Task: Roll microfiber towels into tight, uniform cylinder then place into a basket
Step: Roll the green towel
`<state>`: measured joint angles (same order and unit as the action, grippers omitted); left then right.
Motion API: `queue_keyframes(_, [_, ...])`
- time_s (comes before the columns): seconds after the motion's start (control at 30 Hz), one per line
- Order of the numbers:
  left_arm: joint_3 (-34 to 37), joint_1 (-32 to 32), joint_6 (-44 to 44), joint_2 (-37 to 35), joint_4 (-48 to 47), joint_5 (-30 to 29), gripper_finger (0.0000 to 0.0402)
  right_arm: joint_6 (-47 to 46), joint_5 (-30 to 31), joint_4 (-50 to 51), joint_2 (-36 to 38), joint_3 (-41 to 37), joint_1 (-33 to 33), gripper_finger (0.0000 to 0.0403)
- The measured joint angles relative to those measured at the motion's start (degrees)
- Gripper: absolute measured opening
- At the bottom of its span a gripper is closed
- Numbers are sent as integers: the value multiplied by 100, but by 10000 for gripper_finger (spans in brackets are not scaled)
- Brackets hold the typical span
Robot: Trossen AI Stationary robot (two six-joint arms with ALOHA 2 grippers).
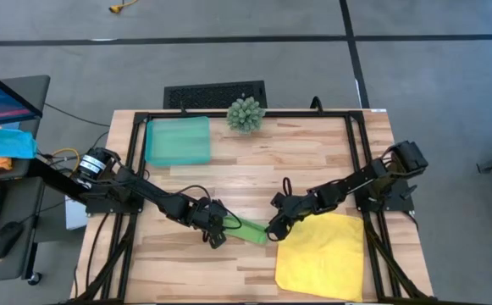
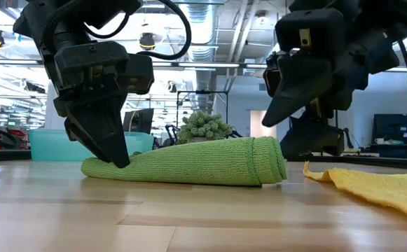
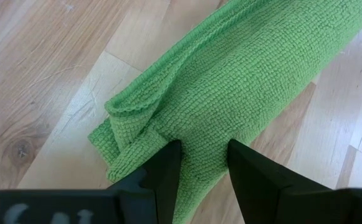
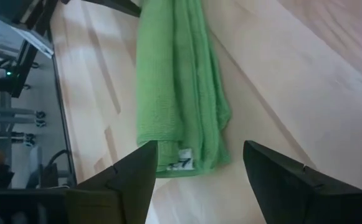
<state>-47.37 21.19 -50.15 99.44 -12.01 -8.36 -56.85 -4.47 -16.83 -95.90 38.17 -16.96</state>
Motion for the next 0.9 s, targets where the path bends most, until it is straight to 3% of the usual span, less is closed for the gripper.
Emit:
queue_keyframes(0.3, [0, 0, 1, 0, 0, -3, 130, -182, 55, -3, -14, 0, -106, 260])
queue_keyframes(0.67, [0, -2, 2, 0, 4, -7, 130, -386, -146, -1218, -656, -2, -171, 260])
queue_keyframes(0.9, [0, -1, 1, 0, 9, -6, 130, -489, -149, -1013, -660, 0, -168, 260])
